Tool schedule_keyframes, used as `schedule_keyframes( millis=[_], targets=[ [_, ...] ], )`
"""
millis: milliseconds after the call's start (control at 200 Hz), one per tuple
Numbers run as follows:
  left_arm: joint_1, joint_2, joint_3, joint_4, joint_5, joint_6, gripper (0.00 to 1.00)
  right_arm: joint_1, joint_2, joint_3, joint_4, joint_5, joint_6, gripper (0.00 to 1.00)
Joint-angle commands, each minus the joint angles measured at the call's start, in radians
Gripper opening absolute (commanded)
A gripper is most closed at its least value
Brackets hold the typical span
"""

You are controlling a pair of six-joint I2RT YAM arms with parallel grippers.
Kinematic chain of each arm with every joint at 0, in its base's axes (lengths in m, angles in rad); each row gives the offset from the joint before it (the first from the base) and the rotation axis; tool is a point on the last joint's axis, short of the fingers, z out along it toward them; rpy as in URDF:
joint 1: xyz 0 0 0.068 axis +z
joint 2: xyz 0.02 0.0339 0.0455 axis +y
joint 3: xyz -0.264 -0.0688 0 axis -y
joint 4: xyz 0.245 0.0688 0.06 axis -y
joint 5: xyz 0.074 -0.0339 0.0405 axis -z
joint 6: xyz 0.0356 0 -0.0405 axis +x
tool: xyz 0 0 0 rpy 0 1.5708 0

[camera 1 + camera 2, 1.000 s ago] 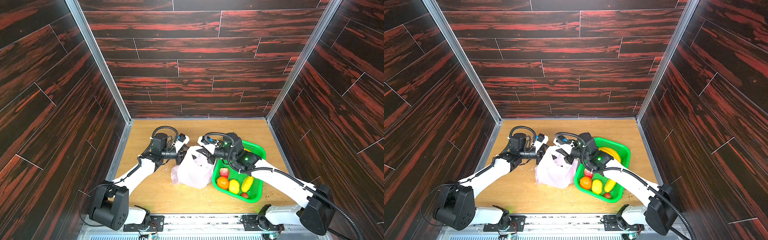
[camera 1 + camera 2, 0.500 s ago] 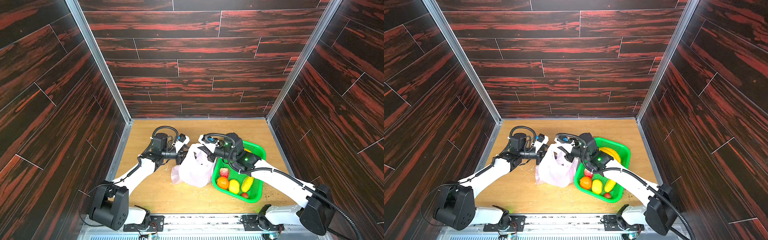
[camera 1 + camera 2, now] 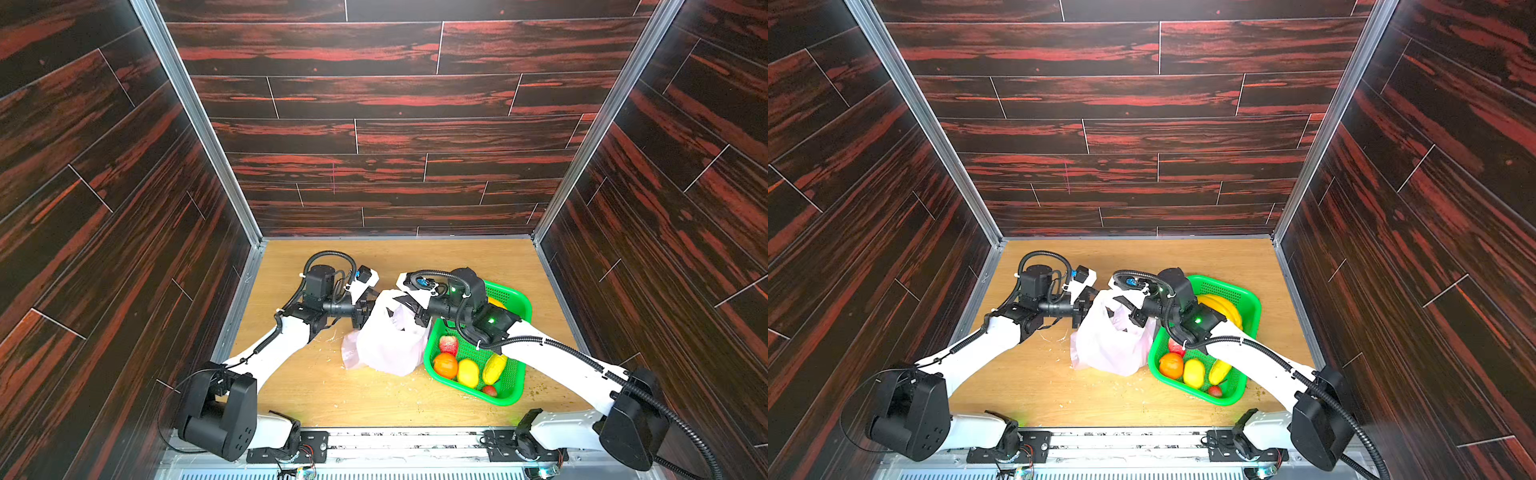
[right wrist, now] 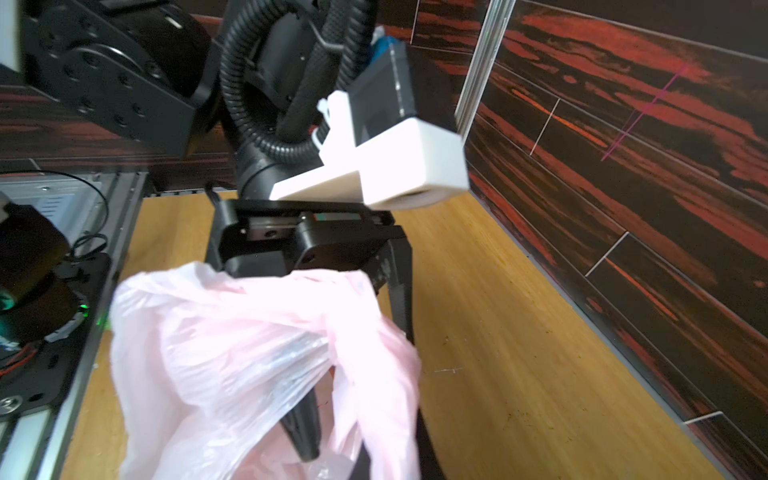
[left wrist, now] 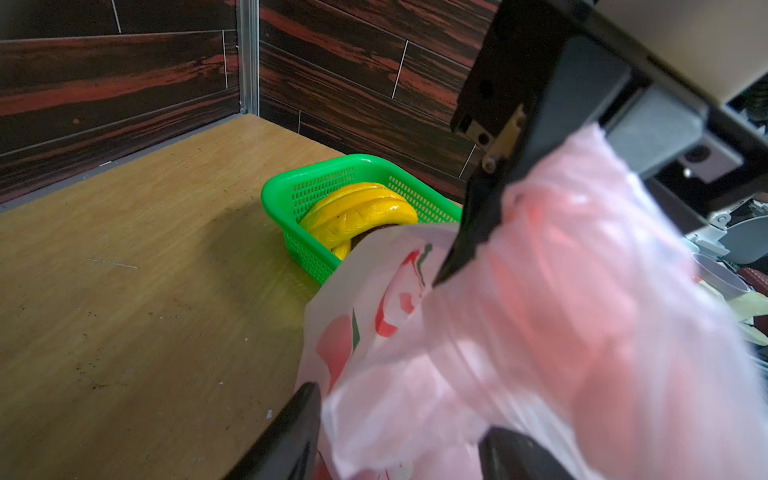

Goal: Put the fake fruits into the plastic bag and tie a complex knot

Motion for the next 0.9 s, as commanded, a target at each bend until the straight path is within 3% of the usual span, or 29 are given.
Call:
schedule_keyframes(
  millis=[0,175,240,396,716,892],
  targets=[
    [-0.003,-0.036,0.028,0.026,-0.002,-0.005,0.62,-0.004,-0.008,-0.019,0.005,-0.045,0.014,0.00],
    [-0.003,-0.034,0.029,0.032,-0.009,-0.015,0.55,-0.004,-0.009,-0.016,-0.012,-0.064,0.025,0.00],
    [-0.003,-0.029,0.034,0.027,-0.007,-0.016,0.47,-0.004,-0.007,-0.013,-0.017,-0.064,0.027,0.00],
    [-0.003,-0.023,0.043,-0.011,-0.011,0.006,0.38,-0.004,-0.015,-0.011,-0.009,-0.071,0.041,0.00],
    [-0.003,-0.023,0.049,-0.035,-0.015,0.022,0.03,-0.004,-0.020,0.024,-0.067,-0.047,0.061,0.00],
    [-0.003,-0.027,0.049,-0.042,-0.010,0.022,0.00,-0.005,-0.046,0.041,-0.104,-0.058,0.071,0.19]
  ],
)
